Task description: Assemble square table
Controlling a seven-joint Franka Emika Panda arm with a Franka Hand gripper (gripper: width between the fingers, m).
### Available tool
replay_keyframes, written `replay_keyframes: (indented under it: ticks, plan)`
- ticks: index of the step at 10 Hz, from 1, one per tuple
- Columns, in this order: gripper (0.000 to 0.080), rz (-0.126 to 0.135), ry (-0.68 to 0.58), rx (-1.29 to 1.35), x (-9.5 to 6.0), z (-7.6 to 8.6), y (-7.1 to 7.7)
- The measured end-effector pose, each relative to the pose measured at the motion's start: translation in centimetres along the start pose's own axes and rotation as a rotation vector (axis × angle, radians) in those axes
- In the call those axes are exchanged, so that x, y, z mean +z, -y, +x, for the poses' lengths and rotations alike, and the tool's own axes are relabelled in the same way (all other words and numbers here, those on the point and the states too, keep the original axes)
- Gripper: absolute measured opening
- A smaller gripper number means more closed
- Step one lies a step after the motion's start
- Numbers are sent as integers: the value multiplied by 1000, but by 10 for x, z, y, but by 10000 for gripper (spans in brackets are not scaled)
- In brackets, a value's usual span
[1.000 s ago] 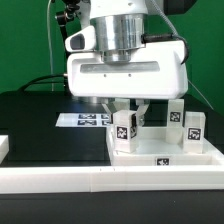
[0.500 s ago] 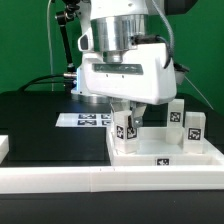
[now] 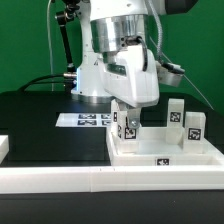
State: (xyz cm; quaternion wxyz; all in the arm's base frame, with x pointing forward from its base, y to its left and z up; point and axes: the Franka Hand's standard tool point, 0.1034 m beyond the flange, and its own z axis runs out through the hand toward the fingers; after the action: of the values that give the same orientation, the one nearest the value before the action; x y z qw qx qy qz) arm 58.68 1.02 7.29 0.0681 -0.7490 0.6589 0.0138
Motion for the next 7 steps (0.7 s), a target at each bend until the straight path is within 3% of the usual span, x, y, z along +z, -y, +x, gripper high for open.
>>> replay_keyframes:
  ticks: [1, 2, 3, 4, 5, 7]
  plan:
    - [290, 0, 0, 3, 0, 0, 0]
    - [347, 0, 0, -16, 0, 0, 0]
    - [533, -8, 4, -58, 0, -1, 0]
    - [533, -12, 9, -87, 0, -2, 1]
    - [627, -4, 4, -128, 0, 0, 2]
    - [645, -5, 3, -306, 0, 0, 2]
